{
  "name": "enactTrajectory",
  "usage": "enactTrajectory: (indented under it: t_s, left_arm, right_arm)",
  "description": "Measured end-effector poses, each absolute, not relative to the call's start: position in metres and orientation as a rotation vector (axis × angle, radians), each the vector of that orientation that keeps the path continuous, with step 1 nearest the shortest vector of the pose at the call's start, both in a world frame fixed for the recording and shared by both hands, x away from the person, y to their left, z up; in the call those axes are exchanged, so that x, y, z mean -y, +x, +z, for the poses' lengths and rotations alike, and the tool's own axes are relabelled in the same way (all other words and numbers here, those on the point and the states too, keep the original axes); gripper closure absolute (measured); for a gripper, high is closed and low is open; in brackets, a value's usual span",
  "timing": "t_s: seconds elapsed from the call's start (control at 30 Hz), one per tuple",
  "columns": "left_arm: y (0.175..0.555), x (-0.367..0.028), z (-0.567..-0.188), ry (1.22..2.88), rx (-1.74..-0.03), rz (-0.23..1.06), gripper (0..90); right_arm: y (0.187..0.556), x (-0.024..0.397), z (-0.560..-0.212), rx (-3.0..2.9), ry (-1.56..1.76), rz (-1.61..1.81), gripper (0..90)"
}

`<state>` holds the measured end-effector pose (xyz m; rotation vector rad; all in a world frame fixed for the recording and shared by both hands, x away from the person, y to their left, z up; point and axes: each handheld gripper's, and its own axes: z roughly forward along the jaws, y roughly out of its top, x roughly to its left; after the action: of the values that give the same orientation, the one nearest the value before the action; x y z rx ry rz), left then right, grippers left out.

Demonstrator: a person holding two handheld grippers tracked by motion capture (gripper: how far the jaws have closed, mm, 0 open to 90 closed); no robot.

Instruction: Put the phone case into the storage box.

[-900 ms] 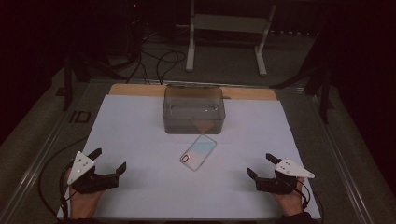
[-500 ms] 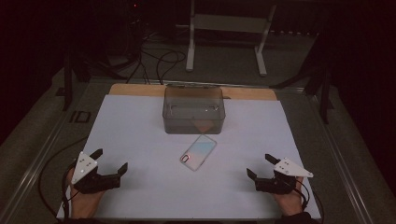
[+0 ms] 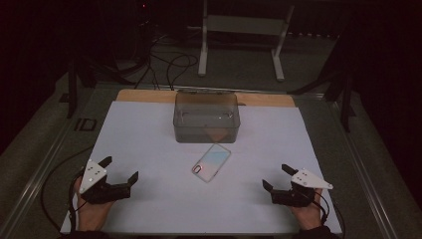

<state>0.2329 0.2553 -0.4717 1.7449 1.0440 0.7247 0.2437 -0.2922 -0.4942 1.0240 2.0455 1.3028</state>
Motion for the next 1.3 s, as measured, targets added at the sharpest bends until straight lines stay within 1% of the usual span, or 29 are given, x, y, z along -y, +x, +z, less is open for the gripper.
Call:
enactTrajectory:
  t_s: [0.83,1.3]
  left_arm:
    - [0.249,-0.237,-0.462,1.805,-0.998,0.725,0.3]
    - [0.257,-0.230,-0.459,1.805,-0.986,0.713,0.3]
  right_arm:
    - [0.244,0.292,-0.495,-2.050,1.024,1.308,9.2]
    - [0.244,0.292,-0.495,-2.048,1.024,1.312,9.2]
